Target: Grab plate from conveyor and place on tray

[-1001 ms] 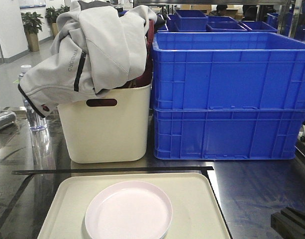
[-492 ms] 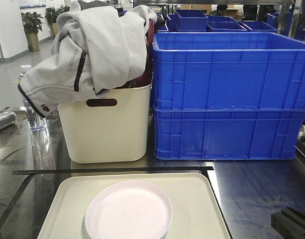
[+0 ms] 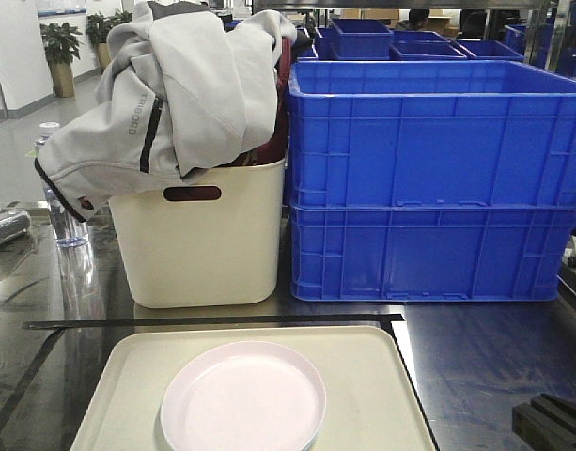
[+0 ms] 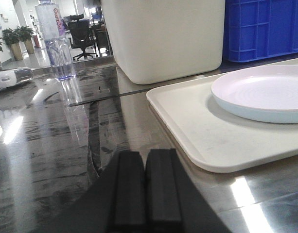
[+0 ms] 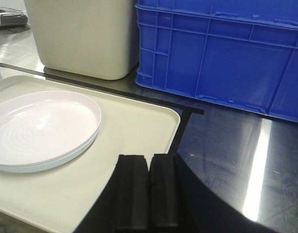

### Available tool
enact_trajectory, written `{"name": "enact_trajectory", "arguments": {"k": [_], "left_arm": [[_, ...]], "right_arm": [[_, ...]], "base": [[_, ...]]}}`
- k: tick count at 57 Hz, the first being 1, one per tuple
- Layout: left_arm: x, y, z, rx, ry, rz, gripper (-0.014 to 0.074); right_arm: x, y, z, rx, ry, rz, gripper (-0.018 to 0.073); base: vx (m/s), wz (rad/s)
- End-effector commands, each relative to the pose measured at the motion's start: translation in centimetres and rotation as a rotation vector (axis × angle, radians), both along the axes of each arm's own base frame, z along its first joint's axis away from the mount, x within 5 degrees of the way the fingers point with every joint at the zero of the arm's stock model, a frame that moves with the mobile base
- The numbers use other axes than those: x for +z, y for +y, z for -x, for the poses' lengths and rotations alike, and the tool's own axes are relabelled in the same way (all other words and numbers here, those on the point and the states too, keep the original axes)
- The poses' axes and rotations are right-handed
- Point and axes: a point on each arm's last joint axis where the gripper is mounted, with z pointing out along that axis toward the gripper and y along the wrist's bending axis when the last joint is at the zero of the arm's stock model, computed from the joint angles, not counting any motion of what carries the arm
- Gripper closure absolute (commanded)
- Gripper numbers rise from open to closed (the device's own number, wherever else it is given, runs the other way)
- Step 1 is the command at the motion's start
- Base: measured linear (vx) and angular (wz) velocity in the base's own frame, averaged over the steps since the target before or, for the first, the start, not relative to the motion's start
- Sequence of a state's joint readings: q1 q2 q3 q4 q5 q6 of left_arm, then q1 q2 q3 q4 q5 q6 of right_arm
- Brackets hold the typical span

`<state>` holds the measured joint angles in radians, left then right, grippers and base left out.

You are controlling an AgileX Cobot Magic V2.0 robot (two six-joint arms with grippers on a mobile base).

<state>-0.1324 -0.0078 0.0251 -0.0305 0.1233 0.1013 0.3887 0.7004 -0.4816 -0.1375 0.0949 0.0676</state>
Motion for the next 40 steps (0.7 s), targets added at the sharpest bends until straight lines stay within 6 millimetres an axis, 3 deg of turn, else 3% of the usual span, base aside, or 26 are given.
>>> {"name": "enact_trajectory", "arguments": {"k": [1, 24, 32, 40], "left_arm": [[-0.1, 0.0, 0.0, -0.003, -0.067, 0.021, 0.0594], [-0.1, 0.0, 0.0, -0.003, -0.067, 0.021, 0.0594], [-0.1, 0.0, 0.0, -0.003, -0.067, 0.021, 0.0594], [-0.1, 0.0, 0.0, -0.003, -0.067, 0.021, 0.0594]], "right_arm": [[1.7, 0.1, 0.0, 0.008, -0.103, -0.034, 0.0568], [1.4, 0.1, 0.0, 0.009, -0.098, -0.032, 0.0568], [-1.2, -1.8, 1.6, -0.089, -0.075, -0.078, 0.0568], [-6.1, -4.2, 4.6, -0.242, -0.112, -0.09, 0.0568]], "base": [[0.0, 0.0], [0.0, 0.0], [0.0, 0.0], [0.0, 0.0]]}}
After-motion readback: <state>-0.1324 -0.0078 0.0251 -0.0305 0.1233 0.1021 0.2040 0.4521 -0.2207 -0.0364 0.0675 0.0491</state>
